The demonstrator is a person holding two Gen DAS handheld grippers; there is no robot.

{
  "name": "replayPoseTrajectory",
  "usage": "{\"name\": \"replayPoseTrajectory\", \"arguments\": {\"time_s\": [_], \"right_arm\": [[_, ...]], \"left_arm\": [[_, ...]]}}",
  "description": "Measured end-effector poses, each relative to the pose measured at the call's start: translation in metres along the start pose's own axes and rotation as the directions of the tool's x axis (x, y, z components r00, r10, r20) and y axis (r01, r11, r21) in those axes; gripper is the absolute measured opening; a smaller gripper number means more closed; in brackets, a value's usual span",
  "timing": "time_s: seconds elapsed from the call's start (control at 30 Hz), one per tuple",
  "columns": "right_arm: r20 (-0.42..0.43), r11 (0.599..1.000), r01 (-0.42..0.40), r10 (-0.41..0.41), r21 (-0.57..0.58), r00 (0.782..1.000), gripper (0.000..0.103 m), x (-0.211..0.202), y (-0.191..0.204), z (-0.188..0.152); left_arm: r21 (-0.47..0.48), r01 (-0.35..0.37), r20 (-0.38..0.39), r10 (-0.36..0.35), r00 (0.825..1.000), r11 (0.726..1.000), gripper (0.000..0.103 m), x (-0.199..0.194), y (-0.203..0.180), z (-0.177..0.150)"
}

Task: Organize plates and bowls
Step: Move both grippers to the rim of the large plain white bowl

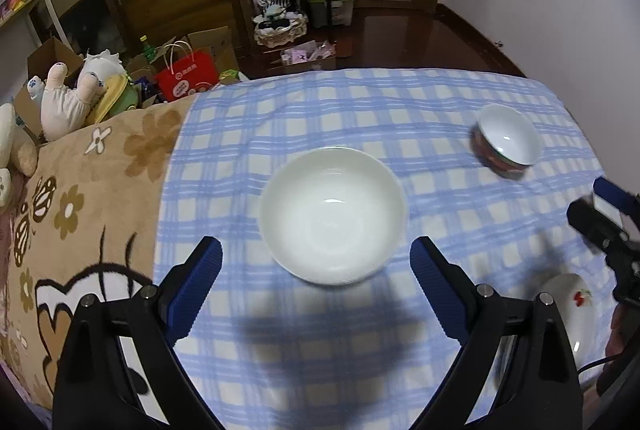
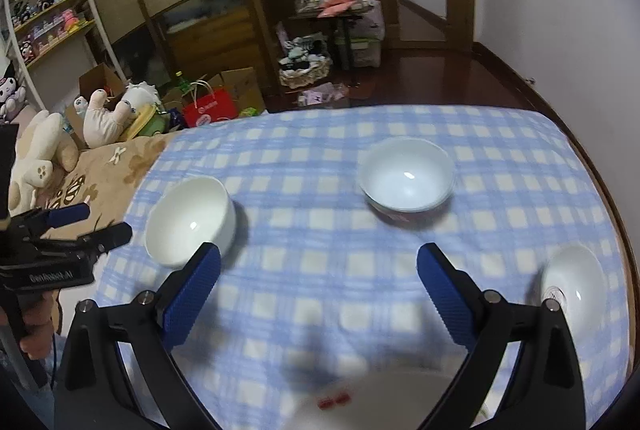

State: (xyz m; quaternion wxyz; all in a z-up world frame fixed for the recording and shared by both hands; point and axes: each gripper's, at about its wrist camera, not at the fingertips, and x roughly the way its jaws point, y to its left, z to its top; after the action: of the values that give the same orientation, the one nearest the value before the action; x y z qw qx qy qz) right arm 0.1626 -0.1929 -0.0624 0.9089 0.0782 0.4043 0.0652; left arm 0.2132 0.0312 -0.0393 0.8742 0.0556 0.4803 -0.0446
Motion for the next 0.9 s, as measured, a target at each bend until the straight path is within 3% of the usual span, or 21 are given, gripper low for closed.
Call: {"name": "replayPoseTrajectory", "arguments": {"time_s": [0.33, 0.5, 0.9], "right_arm": [[-0.039, 0.998, -0.048, 0.047, -0.028, 0.998, 0.103, 0.055, 0.037, 0.019], [-0.08, 0.998, -0.064, 0.063, -0.015, 0.995, 0.103, 0.082, 0.044, 0.018], [-0.135, 0.995, -0.1, 0.095, -0.026, 0.986, 0.103, 0.128, 0.054, 0.007]], "left_arm": [[-0.101, 0.04, -0.049, -0.045, 0.998, 0.994, 0.094, 0.043, 0.037, 0.007], [-0.15, 0.024, -0.069, -0.034, 0.997, 0.988, 0.094, 0.059, 0.047, 0.007], [-0.143, 0.006, -0.14, -0.026, 0.99, 0.99, 0.093, 0.096, 0.048, 0.001]]}}
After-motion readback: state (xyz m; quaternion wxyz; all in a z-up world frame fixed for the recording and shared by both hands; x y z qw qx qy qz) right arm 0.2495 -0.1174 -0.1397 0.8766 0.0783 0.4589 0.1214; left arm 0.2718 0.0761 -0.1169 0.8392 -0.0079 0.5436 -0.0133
